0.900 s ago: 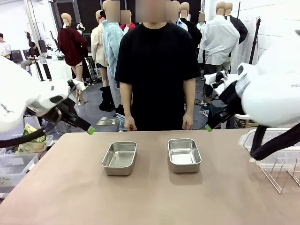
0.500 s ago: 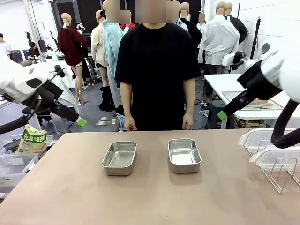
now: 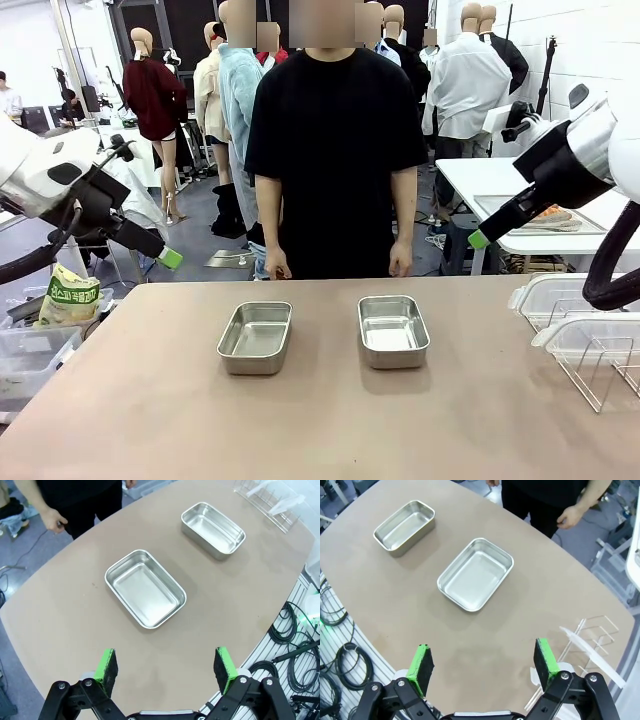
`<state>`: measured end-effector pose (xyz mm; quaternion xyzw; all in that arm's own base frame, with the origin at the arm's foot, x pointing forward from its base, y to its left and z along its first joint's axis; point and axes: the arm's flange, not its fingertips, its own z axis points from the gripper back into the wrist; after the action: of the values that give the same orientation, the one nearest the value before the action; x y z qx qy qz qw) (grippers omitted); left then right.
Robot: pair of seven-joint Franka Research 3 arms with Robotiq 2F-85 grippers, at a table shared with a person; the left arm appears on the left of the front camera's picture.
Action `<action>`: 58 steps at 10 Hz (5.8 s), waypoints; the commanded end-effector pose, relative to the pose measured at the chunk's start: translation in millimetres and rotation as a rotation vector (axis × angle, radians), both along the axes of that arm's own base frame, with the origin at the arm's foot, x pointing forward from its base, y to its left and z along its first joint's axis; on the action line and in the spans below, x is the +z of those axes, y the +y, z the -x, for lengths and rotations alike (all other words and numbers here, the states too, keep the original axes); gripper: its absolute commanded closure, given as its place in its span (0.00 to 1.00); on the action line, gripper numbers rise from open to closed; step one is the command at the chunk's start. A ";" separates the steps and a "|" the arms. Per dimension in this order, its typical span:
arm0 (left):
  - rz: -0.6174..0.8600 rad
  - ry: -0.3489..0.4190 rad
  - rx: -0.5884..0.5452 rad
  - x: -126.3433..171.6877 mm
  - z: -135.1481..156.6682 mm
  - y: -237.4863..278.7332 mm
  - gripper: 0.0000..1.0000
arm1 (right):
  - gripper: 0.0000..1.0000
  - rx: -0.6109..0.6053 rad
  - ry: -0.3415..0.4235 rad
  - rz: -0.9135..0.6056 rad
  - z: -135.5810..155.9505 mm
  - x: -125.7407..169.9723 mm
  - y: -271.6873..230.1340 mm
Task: Place the bread in airtight containers.
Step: Lift both Airtight Container.
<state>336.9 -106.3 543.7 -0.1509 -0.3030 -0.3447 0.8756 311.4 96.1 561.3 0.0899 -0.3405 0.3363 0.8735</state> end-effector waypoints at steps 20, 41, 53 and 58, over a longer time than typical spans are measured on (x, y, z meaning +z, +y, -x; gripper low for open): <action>0.010 0.036 -0.005 -7.7 -2.0 -2.3 0.00 | 0.00 -0.005 0.030 -0.008 -7.0 -8.1 -1.5; 0.010 0.036 -0.005 -7.7 -2.0 -2.3 0.00 | 0.00 -0.005 0.030 -0.008 -7.0 -8.1 -1.5; 0.010 0.036 -0.005 -7.7 -2.0 -2.3 0.00 | 0.00 -0.005 0.030 -0.008 -7.0 -8.1 -1.5; 0.010 0.036 -0.005 -7.7 -2.0 -2.3 0.00 | 0.00 -0.005 0.030 -0.008 -7.0 -8.1 -1.5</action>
<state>339.5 -110.6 535.4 -0.1532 -0.2881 -0.3417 0.8814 319.2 94.7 555.5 0.0928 -0.3309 0.3304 0.8791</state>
